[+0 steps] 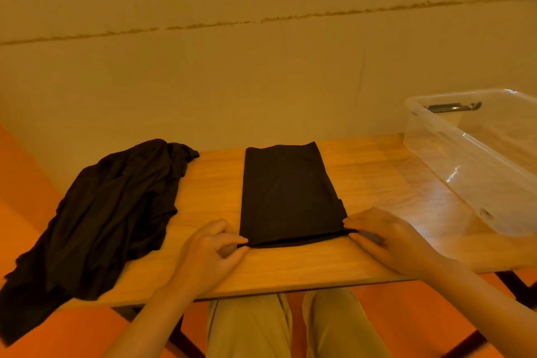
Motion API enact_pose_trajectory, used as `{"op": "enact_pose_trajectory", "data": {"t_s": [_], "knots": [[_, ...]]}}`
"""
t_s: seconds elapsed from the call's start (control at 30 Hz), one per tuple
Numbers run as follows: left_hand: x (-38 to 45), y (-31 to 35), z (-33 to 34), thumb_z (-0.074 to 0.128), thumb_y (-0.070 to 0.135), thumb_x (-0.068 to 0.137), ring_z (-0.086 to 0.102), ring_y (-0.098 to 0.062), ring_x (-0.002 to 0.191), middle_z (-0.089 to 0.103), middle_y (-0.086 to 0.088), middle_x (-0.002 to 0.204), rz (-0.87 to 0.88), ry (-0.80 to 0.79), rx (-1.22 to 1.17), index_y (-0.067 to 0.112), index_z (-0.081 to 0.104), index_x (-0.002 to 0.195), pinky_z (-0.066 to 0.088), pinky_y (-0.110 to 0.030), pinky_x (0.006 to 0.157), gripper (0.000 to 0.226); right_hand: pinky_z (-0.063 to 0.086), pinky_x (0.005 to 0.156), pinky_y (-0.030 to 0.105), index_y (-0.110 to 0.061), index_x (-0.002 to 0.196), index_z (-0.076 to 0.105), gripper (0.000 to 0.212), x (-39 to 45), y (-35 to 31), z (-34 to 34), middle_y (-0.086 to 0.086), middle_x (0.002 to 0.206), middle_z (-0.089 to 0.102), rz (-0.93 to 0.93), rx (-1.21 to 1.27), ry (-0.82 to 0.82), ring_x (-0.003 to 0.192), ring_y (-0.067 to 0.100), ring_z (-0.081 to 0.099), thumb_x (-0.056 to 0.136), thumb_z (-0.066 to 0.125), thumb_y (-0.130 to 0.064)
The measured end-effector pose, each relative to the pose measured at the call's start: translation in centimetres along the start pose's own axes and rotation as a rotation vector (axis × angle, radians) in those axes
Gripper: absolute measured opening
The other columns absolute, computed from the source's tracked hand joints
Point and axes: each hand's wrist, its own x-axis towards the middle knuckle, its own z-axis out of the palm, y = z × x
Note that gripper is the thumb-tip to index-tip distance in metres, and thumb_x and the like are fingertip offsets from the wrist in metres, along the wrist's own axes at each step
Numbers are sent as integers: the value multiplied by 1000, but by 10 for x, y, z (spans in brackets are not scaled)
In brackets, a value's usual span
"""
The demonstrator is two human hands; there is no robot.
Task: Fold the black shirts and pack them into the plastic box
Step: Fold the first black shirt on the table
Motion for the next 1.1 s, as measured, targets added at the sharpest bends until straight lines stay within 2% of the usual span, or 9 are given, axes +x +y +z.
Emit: {"op": "enact_pose_trajectory", "data": {"t_s": [0.17,0.23,0.33,0.43,0.53,0.7,0.8,0.9,1.1], "knots": [[8,10,-12,56,58,83,55,-7,84,55,16,84,-18,-5,-92,30,71,75,46,-23,72,33,51,81,19,-26,97,74,49,17,-20,-21,-17,99,68,3,100,8,97,-2,60,88,44,-64],[29,22,-9,47,59,86,54,-4,89,57,13,91,-90,52,-77,25,70,85,47,-25,77,41,52,82,24,-21,102,72,39,39,-31,-19,-10,101,69,11,77,82,98,1,61,92,49,-51],[66,43,13,43,48,96,48,-6,116,55,6,125,-150,43,88,20,63,121,44,-29,99,42,40,101,25,-19,128,58,35,77,-47,6,-2,132,57,102,-78,70,124,11,50,95,53,-32],[83,49,43,36,43,101,16,-12,146,23,3,158,-197,-163,185,22,32,149,18,-30,117,53,22,114,29,-19,147,32,56,93,-55,44,-1,156,27,210,-149,-70,143,13,21,98,42,-44],[79,40,55,23,56,100,-5,-13,148,1,3,162,-269,-379,296,25,11,154,2,-35,121,63,6,117,30,-19,152,14,80,86,-48,59,-2,160,9,325,-238,-226,147,12,4,88,11,-67],[64,40,51,16,66,94,-13,-14,147,-10,3,161,-317,-469,396,28,-2,153,-3,-38,121,72,-4,115,27,-19,153,-2,81,53,-35,38,-3,160,-6,424,-305,-277,144,7,-9,90,16,-67],[49,51,50,16,69,92,-16,-13,146,-12,3,161,-312,-468,379,29,-3,153,-5,-37,121,75,-9,113,26,-17,151,-8,94,33,-41,30,-1,160,-11,432,-326,-311,137,2,-18,78,-3,-76],[44,58,44,22,70,91,-11,-12,147,-7,5,161,-332,-459,292,29,4,154,-2,-35,121,77,-10,117,32,-13,152,-5,112,30,-45,26,2,160,-9,411,-382,-333,144,11,-14,63,-22,-79],[104,42,48,28,53,100,3,-13,148,8,3,162,-405,-213,204,22,17,153,10,-33,119,62,0,116,28,-15,153,7,69,100,-42,29,0,160,0,336,-285,-181,147,12,-4,98,20,-55]]}}
